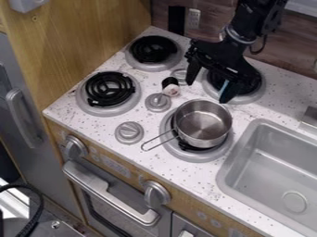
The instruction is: Place the blue fork on the bottom left burner
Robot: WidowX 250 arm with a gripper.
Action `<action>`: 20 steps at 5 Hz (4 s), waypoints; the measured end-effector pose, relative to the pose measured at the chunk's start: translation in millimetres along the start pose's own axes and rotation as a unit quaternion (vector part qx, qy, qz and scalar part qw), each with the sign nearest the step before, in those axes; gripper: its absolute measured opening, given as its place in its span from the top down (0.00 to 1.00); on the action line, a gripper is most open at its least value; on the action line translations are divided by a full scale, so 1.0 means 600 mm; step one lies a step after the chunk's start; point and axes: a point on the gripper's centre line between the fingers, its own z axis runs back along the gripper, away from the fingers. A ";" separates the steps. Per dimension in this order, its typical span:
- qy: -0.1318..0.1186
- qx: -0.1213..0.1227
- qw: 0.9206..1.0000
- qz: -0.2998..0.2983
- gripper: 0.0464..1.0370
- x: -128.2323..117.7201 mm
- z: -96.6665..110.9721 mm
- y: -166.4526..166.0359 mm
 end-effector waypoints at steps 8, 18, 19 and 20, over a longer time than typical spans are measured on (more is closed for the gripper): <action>-0.060 -0.053 0.996 0.032 0.04 0.204 -0.180 -0.017; -0.042 -0.024 0.996 0.077 0.50 0.164 -0.161 0.184; -0.021 -0.035 0.998 0.057 0.50 0.120 -0.178 0.238; -0.011 -0.051 0.998 0.028 0.50 0.082 -0.202 0.282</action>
